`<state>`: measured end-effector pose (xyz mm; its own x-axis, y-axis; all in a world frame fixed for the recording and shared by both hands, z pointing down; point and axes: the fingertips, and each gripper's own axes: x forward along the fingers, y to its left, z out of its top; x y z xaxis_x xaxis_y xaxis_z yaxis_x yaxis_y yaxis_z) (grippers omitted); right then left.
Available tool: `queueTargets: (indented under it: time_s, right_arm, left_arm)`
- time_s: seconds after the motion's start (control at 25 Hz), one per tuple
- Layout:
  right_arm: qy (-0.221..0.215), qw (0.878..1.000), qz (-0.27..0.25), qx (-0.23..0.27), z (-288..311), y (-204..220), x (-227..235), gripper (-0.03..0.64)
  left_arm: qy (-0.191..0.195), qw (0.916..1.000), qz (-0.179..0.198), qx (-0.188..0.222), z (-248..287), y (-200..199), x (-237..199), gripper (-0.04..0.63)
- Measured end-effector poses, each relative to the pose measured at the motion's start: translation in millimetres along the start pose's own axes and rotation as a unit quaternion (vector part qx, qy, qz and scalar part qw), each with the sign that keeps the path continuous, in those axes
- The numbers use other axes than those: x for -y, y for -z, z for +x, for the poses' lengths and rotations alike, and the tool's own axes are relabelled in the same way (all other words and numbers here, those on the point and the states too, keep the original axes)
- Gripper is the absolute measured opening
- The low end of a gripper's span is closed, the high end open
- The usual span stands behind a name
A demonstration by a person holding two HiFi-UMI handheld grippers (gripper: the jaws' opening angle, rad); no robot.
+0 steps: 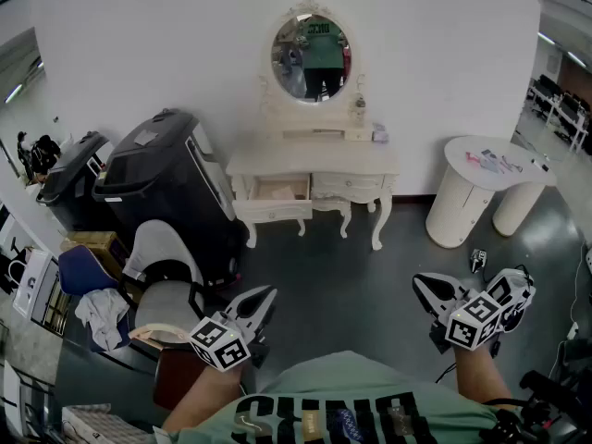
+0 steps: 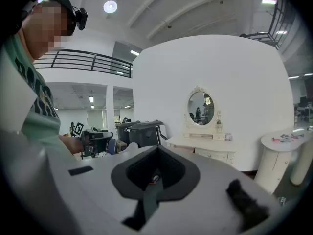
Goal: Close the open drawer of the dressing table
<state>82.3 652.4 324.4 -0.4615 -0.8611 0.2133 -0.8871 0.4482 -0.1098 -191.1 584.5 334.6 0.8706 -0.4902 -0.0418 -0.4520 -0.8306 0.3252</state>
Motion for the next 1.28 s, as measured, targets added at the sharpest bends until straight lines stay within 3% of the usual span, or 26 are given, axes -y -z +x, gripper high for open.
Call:
queueTargets:
  time_s: [0.72,1.28]
  right_arm:
    - [0.009,1.0,-0.001,0.006,-16.7,1.9,34.8,0.011]
    - [-0.008,1.0,-0.021,0.01,-87.8,6.8,94.1,0.012]
  left_arm:
    - [0.025,0.9996,-0.001,-0.016,49.6,7.0,15.7,0.009]
    - [0.039,0.9991,-0.012,-0.013,123.7,35.8,83.0,0.009]
